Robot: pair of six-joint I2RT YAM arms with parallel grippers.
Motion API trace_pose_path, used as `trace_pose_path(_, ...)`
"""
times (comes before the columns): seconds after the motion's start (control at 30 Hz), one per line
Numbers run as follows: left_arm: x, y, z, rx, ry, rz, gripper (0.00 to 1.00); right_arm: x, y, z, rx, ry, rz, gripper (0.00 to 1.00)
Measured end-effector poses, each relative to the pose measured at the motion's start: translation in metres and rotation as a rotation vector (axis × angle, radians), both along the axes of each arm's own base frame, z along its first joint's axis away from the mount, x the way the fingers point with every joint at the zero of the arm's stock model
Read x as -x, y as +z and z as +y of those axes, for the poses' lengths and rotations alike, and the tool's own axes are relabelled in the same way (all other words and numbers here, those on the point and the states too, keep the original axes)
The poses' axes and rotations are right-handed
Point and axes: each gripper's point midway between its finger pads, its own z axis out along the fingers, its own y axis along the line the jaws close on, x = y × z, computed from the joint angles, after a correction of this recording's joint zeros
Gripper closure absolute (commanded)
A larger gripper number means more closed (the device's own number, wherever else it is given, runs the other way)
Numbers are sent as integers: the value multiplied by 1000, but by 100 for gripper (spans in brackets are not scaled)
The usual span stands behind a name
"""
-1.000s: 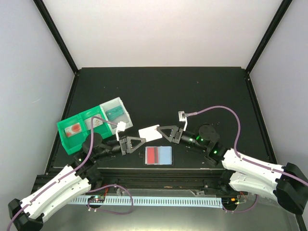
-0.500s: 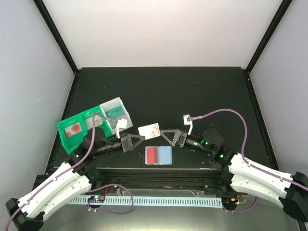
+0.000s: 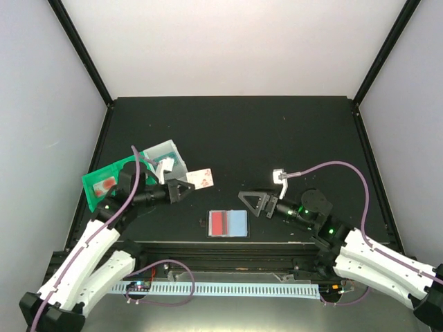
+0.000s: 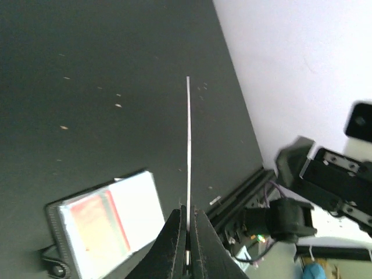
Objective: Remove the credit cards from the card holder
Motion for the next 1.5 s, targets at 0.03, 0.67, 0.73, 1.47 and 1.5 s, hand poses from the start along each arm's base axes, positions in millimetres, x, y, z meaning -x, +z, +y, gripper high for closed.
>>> trace_pose_path(0.03, -5, -2, 6, -8, 18, 14, 98, 0, 0, -2, 5, -5, -9, 0)
trace_pose_path(0.67, -69, -23, 125, -320, 351, 145, 99, 6, -6, -25, 89, -53, -79, 0)
trace_pose_path(0.73, -75, -25, 140, -333, 398, 166, 98, 7, -7, -27, 99, -57, -87, 0)
trace_pose_path(1.47, -96, -95, 230, -367, 652, 429, 98, 12, -8, -46, 184, -86, -171, 0)
trace_pose_path(1.5, -97, -99, 232, -371, 652, 441, 98, 12, -8, -46, 189, -88, -181, 0)
